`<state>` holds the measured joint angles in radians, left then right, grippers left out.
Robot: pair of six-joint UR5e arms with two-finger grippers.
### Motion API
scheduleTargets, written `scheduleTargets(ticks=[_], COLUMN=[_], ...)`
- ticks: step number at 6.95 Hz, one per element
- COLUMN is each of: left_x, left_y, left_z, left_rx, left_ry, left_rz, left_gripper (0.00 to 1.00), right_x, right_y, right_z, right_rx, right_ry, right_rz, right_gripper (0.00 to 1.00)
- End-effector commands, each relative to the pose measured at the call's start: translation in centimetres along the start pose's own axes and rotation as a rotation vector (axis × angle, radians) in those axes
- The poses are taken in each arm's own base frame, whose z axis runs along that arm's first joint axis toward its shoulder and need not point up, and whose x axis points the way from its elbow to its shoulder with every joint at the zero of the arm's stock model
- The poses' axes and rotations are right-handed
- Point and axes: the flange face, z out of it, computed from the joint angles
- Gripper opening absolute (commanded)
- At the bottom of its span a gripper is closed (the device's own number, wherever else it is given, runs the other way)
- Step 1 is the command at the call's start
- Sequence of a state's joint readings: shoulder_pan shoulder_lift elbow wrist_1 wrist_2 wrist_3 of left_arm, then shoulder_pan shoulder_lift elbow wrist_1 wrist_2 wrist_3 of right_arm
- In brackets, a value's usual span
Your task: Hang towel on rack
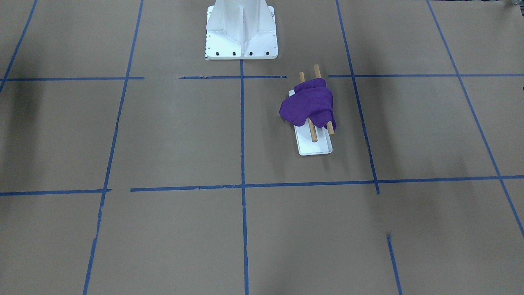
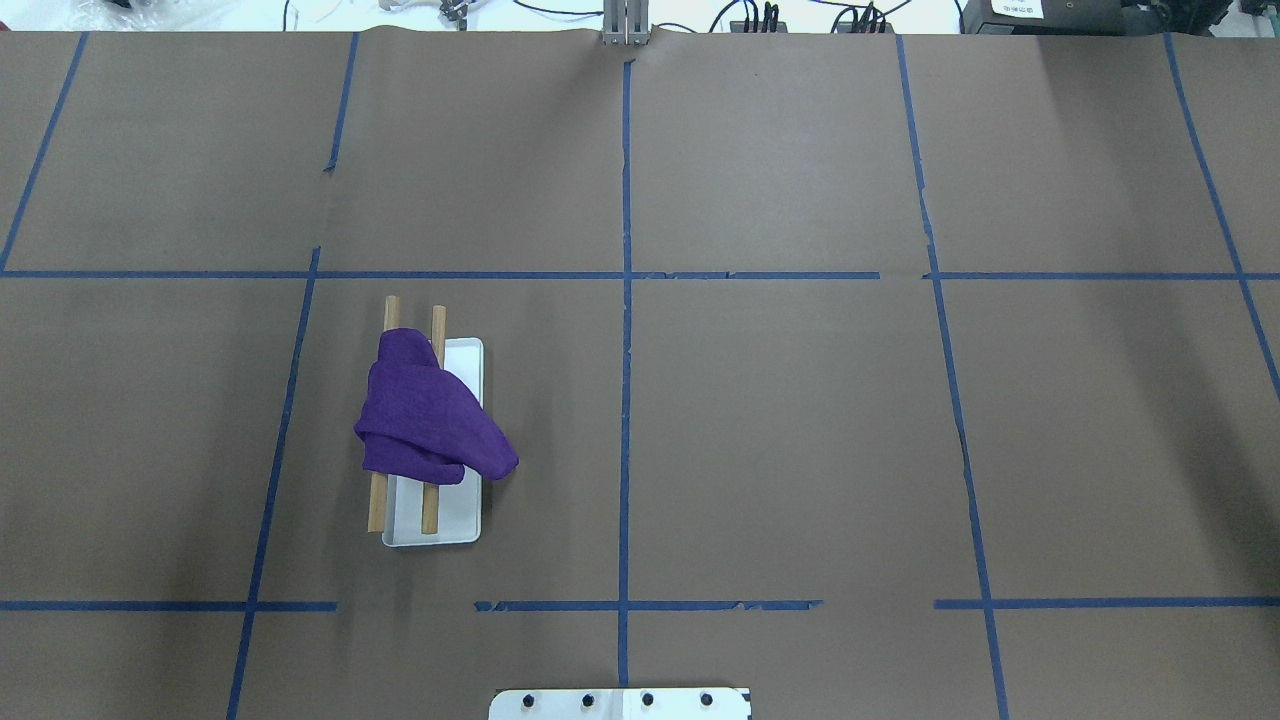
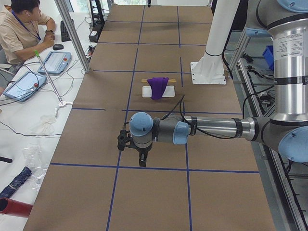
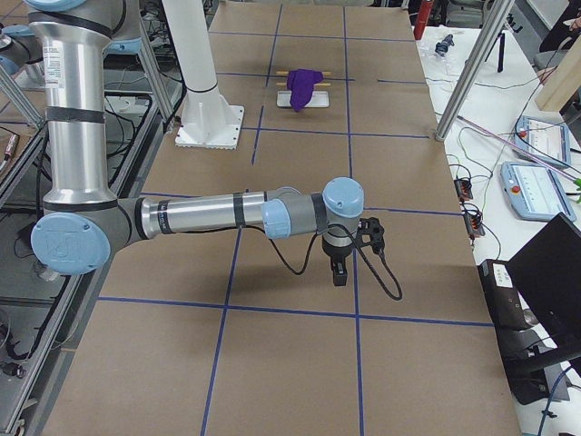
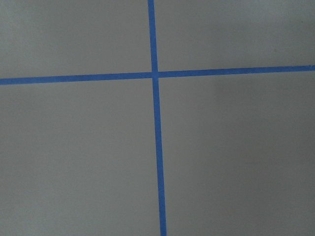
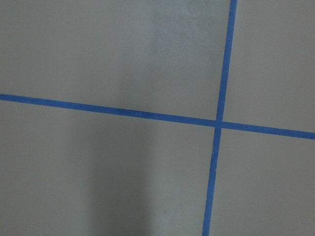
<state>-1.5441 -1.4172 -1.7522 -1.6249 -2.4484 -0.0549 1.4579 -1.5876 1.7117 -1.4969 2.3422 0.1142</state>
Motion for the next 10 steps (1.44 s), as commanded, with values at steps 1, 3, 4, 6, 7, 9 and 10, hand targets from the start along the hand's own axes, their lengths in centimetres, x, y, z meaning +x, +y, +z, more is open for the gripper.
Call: scheduleTargets(ticks=[1, 3, 4, 6, 7, 9, 10], left_x=[1.0, 2.3, 2.6, 0.4, -0.4, -0.4, -0.2], left_y=[1.0, 0.4, 0.6, 0.6, 0.7, 0.8, 0.5], left_z=[-0.6, -1.9, -2.6, -2.0, -1.2, 0.2, 0.1], left_rx=[0.011, 0.043, 0.061, 0.033, 0.016, 0.005, 0.011], left_ry=[-0.003, -0.035, -0.108, -0.236, -0.224, -0.074, -0.072], left_rz=[0.017, 0.055, 0.104, 0.246, 0.229, 0.216, 0.222], left_gripper=[1.0, 1.0, 1.0, 1.0, 1.0, 1.0, 1.0], right_x=[-0.3, -1.0, -1.1, -1.2, -1.2, -1.3, -1.5], right_y=[0.2, 0.1, 0.1, 0.1, 0.1, 0.0, -0.1], right_z=[0.5, 1.1, 1.0, 1.1, 1.1, 1.3, 1.1], right_rx=[-0.009, -0.02, -0.019, -0.021, -0.021, -0.022, -0.018], right_ry=[-0.001, -0.004, -0.004, -0.003, -0.003, 0.0, -0.003], right_rz=[0.016, -0.007, -0.01, -0.012, -0.012, -0.016, -0.021], right_gripper=[1.0, 1.0, 1.0, 1.0, 1.0, 1.0, 1.0])
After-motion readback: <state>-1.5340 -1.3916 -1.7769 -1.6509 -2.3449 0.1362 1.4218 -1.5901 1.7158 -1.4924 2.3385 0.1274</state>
